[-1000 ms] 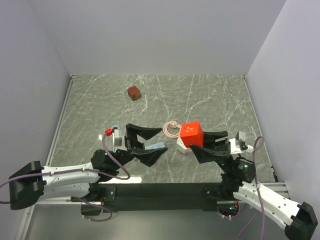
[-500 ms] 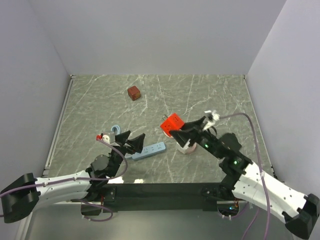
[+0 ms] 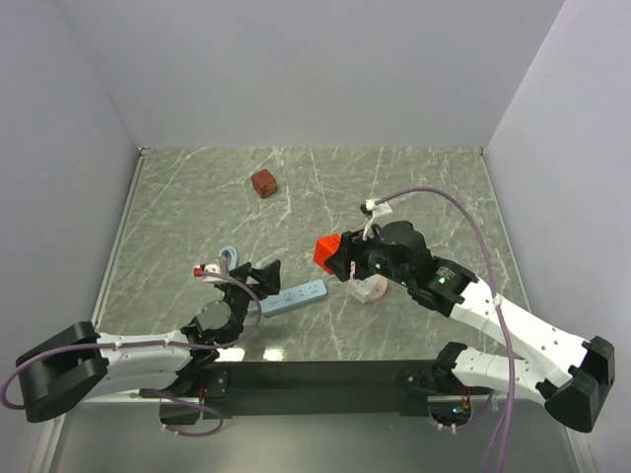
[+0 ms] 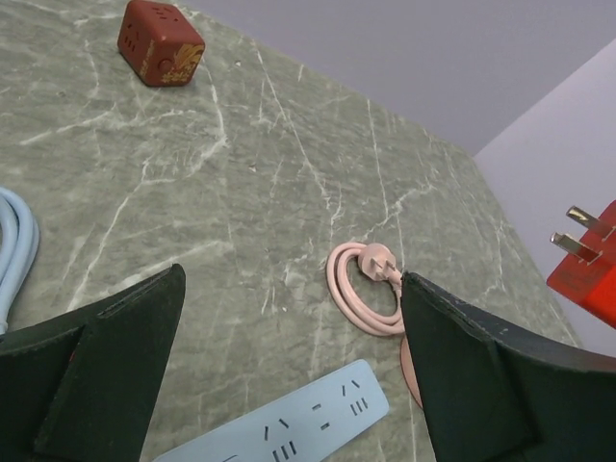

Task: Insert the plug

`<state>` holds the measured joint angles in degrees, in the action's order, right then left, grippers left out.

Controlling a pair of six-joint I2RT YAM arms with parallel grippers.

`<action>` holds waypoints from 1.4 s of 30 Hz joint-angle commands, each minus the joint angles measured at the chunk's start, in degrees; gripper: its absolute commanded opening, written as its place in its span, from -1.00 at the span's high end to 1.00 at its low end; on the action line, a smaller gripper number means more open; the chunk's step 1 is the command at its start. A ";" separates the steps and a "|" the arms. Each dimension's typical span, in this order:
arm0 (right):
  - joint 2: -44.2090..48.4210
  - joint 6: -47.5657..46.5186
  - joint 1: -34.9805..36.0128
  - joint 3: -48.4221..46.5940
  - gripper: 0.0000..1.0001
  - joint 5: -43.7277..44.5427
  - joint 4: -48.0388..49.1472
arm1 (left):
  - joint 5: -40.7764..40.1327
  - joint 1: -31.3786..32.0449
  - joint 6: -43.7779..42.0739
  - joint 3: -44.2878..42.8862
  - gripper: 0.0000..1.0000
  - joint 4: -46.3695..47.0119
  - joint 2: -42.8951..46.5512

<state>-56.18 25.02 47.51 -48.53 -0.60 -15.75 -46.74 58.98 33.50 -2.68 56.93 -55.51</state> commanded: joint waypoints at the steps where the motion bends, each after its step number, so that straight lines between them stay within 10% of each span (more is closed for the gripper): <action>1: -0.94 -1.28 0.31 -4.81 1.00 2.62 -5.86 | 1.38 -0.53 0.61 7.25 -0.99 7.23 -3.28; 15: 4.76 -1.11 0.13 -1.74 1.00 0.78 -5.61 | 7.72 -0.10 4.03 7.69 -0.95 9.53 -18.76; 28: 12.67 -3.48 -0.57 3.09 1.00 -2.03 -3.51 | -6.93 16.94 6.92 3.04 -0.93 -5.32 -17.19; 42: 20.14 -6.38 -1.36 7.75 1.00 -6.16 -3.06 | -17.24 30.13 66.12 -15.60 -0.99 -81.69 -7.69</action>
<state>-38.63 20.60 46.61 -40.99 -5.26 -22.55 -59.96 87.22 79.64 -16.25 -2.85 -64.07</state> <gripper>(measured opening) 0.681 0.990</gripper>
